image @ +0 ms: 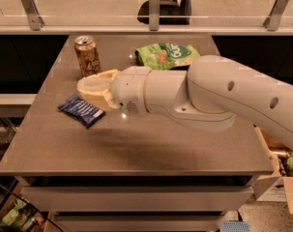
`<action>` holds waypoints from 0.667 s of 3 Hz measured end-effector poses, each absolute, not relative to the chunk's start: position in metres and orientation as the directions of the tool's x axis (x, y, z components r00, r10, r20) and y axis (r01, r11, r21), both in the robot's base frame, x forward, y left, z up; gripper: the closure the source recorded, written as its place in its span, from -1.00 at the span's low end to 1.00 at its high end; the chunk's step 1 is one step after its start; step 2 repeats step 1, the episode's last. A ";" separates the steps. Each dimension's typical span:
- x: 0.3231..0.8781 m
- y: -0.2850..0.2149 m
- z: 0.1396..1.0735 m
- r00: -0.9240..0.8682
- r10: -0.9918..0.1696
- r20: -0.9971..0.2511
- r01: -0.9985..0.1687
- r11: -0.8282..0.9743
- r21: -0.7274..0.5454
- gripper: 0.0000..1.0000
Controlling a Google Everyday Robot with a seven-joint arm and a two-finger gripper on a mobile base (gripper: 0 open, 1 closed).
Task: Pick rxbar blueberry
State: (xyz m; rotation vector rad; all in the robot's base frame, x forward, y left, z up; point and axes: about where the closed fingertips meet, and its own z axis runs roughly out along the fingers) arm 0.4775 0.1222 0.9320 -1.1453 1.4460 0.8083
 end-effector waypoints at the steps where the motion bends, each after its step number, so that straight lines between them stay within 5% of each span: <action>1: 0.477 0.122 0.932 0.033 -0.221 -0.975 -0.946 0.308 -0.102 1.00; 2: 0.477 0.122 0.932 0.033 -0.221 -0.975 -0.946 0.308 -0.102 1.00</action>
Offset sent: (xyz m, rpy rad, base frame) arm 0.0000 0.0000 0.0000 0.0000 0.0000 0.0000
